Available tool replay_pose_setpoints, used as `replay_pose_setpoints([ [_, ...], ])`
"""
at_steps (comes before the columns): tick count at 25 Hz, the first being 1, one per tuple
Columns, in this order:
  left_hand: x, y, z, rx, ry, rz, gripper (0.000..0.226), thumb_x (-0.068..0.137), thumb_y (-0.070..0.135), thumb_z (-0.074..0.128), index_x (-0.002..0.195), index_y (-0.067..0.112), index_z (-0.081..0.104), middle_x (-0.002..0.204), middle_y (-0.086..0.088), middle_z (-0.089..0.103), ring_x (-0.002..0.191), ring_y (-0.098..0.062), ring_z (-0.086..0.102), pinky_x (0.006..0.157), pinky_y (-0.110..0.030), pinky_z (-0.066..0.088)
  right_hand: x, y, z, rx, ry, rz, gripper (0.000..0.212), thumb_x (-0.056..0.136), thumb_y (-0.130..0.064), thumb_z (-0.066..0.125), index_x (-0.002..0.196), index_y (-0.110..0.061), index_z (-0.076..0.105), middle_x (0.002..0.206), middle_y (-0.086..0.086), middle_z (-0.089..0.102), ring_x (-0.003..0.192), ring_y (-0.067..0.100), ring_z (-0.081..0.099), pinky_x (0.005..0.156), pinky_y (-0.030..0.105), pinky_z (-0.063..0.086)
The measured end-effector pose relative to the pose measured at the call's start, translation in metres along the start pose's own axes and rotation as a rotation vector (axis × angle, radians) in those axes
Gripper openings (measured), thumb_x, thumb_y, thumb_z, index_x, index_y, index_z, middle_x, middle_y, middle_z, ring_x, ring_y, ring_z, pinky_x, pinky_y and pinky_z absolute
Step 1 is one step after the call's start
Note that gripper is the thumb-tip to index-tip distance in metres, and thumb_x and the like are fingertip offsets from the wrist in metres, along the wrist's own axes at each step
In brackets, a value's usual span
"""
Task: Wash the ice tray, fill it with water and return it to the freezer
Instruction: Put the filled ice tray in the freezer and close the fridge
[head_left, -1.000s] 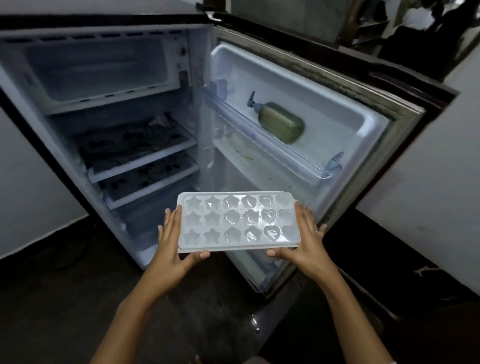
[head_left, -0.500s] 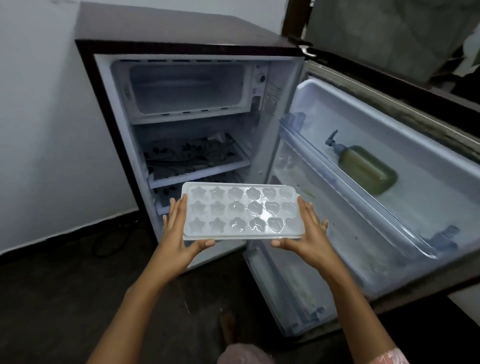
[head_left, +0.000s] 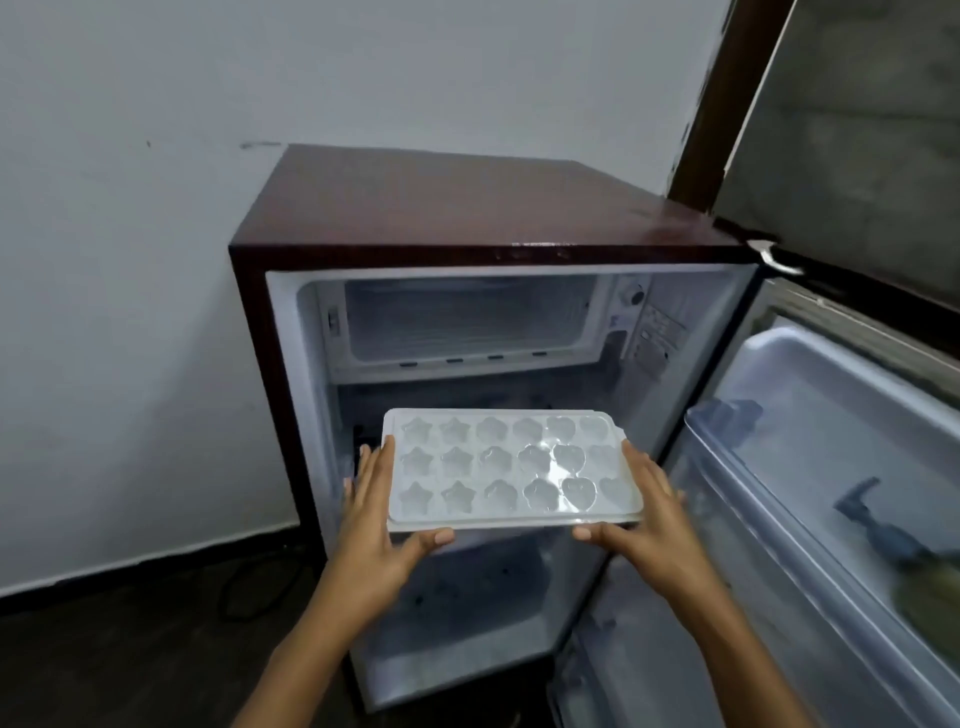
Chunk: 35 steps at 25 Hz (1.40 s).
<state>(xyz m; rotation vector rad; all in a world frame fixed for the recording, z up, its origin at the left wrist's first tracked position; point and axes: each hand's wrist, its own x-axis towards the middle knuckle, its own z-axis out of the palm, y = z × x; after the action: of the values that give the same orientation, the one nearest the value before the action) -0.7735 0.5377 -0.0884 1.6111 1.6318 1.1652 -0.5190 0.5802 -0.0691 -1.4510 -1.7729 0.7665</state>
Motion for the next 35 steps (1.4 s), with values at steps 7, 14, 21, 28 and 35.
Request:
replay_pose_setpoints([
  [7, 0.093, -0.016, 0.011, 0.023, 0.051, 0.03, 0.121, 0.049, 0.086, 0.055, 0.146, 0.037, 0.001, 0.156, 0.011, 0.004, 0.144, -0.012, 0.003, 0.118, -0.039, 0.009, 0.099, 0.016, 0.01, 0.069, 0.033, -0.025, 0.114, 0.034, -0.057, 0.07, 0.138, -0.032, 0.031, 0.125, -0.01, 0.036, 0.127, 0.015, 0.034, 0.115, 0.042, 0.022],
  [14, 0.158, -0.027, 0.014, -0.002, 0.096, -0.008, 0.096, 0.077, 0.028, 0.07, 0.148, 0.023, 0.006, 0.157, 0.001, 0.01, 0.142, -0.016, 0.018, 0.111, -0.024, 0.018, 0.177, 0.011, 0.018, 0.109, -0.023, -0.078, 0.08, 0.066, -0.005, 0.08, 0.134, -0.019, 0.04, 0.111, -0.005, 0.044, 0.104, 0.012, 0.048, 0.084, 0.012, 0.037],
  [21, 0.219, -0.022, 0.009, 0.092, 0.097, -0.117, 0.09, 0.083, 0.031, 0.066, 0.148, 0.018, 0.005, 0.156, -0.001, 0.015, 0.141, -0.02, 0.021, 0.109, -0.026, 0.022, 0.231, 0.001, 0.024, 0.165, -0.1, -0.039, 0.072, 0.075, -0.001, 0.072, 0.137, -0.007, 0.037, 0.105, -0.009, 0.041, 0.102, 0.007, 0.037, 0.065, -0.001, 0.032],
  [28, 0.249, -0.031, 0.002, 0.204, 0.095, -0.16, 0.084, 0.087, 0.035, 0.059, 0.148, 0.015, 0.005, 0.157, -0.006, 0.011, 0.142, -0.022, 0.018, 0.108, -0.023, 0.018, 0.274, 0.007, 0.04, 0.131, -0.184, -0.04, 0.067, 0.077, -0.01, 0.072, 0.135, -0.014, 0.041, 0.116, -0.004, 0.05, 0.108, 0.011, 0.047, 0.077, 0.01, 0.038],
  [35, 0.261, -0.047, 0.001, 0.286, 0.038, -0.207, 0.086, 0.089, 0.039, 0.055, 0.148, 0.014, -0.002, 0.158, -0.008, 0.001, 0.145, -0.023, 0.006, 0.114, -0.029, 0.01, 0.285, 0.013, 0.048, 0.115, -0.224, -0.043, 0.064, 0.081, -0.011, 0.069, 0.137, -0.015, 0.039, 0.122, -0.001, 0.051, 0.11, 0.012, 0.048, 0.07, 0.002, 0.039],
])
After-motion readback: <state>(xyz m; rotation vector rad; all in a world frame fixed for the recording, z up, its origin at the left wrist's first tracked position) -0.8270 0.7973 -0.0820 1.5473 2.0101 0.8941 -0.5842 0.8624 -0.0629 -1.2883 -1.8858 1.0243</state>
